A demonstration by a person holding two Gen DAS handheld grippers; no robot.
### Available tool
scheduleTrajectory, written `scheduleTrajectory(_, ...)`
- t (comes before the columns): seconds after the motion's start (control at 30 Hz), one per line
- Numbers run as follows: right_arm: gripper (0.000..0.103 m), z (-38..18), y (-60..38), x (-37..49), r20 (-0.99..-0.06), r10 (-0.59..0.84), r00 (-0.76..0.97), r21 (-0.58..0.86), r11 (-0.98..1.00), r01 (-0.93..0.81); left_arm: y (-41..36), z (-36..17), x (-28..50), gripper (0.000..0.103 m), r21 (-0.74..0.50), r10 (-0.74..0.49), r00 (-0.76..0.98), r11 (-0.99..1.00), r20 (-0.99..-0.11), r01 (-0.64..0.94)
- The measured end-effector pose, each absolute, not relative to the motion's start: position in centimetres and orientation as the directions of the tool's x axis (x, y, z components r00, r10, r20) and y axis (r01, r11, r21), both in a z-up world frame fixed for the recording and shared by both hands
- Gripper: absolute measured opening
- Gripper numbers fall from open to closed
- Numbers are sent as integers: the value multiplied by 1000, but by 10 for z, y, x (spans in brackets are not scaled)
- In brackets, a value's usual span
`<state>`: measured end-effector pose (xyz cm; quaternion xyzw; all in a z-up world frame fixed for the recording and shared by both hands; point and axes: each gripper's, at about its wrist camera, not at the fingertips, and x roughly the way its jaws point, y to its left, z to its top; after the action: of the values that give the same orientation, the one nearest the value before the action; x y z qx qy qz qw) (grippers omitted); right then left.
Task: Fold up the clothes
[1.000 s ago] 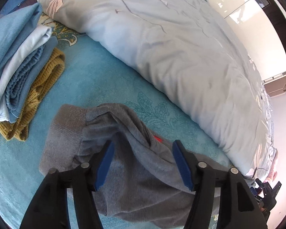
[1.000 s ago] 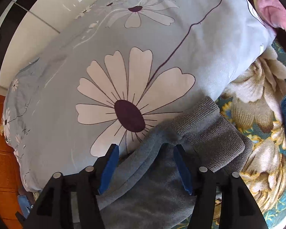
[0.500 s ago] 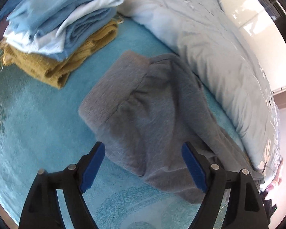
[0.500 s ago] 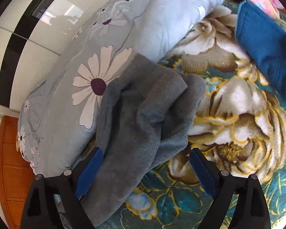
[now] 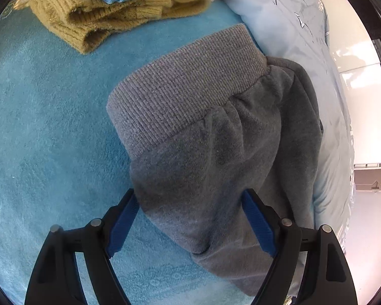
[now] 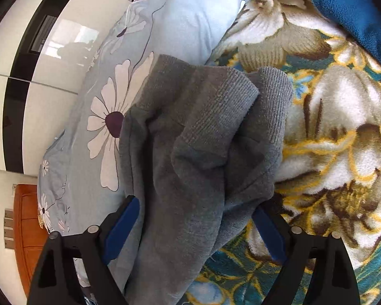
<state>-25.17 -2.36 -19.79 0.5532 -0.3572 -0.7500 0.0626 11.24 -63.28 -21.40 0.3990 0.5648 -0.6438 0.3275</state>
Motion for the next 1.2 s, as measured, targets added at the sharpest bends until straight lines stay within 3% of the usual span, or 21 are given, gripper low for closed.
scheduleTrajectory(0.03,69,-199,-24,-253,-785,-489,-381,605,-736,-303,-634,-214,114,82,-478,24,-479,-130,-877,869)
scheduleTrajectory(0.17,57,-203,-22,-254,-786,-487,-380,604,-735,-307,-638,-214,116,79,-488,-3,-492,-115,-871,865)
scheduleTrajectory(0.27,36,-203,-20,-255,-787,-490,-376,603,-742,-295,-640,-215,114,46,-482,-8,-486,-113,-874,869)
scheduleTrajectory(0.33,30,-203,-20,-255,-785,-492,-376,604,-744,-287,-640,-215,114,44,-486,-9,-490,-104,-872,868)
scheduleTrajectory(0.4,24,-201,-21,-256,-781,-496,-381,608,-744,-277,-639,-214,114,24,-499,-16,-502,-102,-864,861)
scheduleTrajectory(0.47,20,-198,-24,-257,-782,-492,-382,603,-751,-268,-637,-212,113,13,-503,-18,-507,-101,-862,858)
scheduleTrajectory(0.83,15,-137,-25,-215,-744,-486,-459,604,-782,-151,-638,-148,134,9,-549,-27,-567,-217,-823,807)
scheduleTrajectory(1.2,15,-119,11,-60,-811,-453,-369,542,-820,-185,-646,-136,285,9,-427,-9,-448,-285,-894,858)
